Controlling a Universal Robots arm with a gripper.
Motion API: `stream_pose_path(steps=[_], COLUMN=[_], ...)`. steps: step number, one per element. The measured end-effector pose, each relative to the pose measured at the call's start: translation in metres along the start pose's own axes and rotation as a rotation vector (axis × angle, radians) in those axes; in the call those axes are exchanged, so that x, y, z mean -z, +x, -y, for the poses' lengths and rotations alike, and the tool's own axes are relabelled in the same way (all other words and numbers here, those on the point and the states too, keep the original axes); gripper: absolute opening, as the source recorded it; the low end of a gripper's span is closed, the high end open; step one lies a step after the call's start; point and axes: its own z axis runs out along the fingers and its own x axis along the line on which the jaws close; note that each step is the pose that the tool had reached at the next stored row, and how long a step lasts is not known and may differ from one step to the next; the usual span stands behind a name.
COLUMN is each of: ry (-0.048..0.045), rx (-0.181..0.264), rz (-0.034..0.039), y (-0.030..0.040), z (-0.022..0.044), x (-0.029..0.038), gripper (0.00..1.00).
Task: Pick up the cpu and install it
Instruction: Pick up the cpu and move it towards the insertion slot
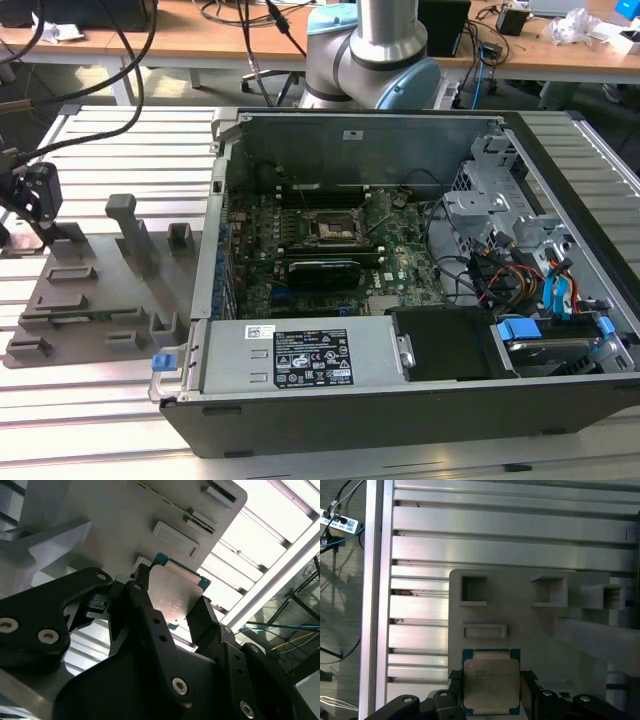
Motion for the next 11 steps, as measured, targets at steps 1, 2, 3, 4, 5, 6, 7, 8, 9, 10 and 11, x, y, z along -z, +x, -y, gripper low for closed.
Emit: stream_pose_path(steps=[1, 2, 3, 4, 5, 6, 7, 8, 9, 10, 11], ry=[0.0001, 0.0001, 0.0001, 0.0001, 0.0001, 0.0001, 0.0001, 0.0001, 0.0002, 0.0001, 0.0001], rx=[0.000, 0.000, 0.000, 0.000, 0.000, 0.000, 0.000, 0.000, 0.000, 0.000, 0.000], rz=[-0.0002, -0.0002, -0.0003, -0.0003, -0.0004, -0.0004, -0.0005, -0.0005, -0.0006, -0.0007, -0.0008], y=[0.0000, -0.0001, -0.0001, -0.0001, -0.0002, -0.0002, -0.0003, -0.0003, -0.0004, -0.0004, -0.0004], z=[0.0000, 0.0000, 0.0001, 0.0001, 0.0001, 0.0001, 0.0001, 0.0001, 0.0001, 0.0002, 0.0002], x=[0.0014, 0.0022, 0.0033, 0.0041, 0.0049, 0.0062, 0.0071, 0.0077, 0.0088, 0.0095, 0.0105], gripper=[0.55, 0.55, 0.55, 0.55, 0.55, 0.55, 0.55, 0.55, 0.55, 0.55, 0.55])
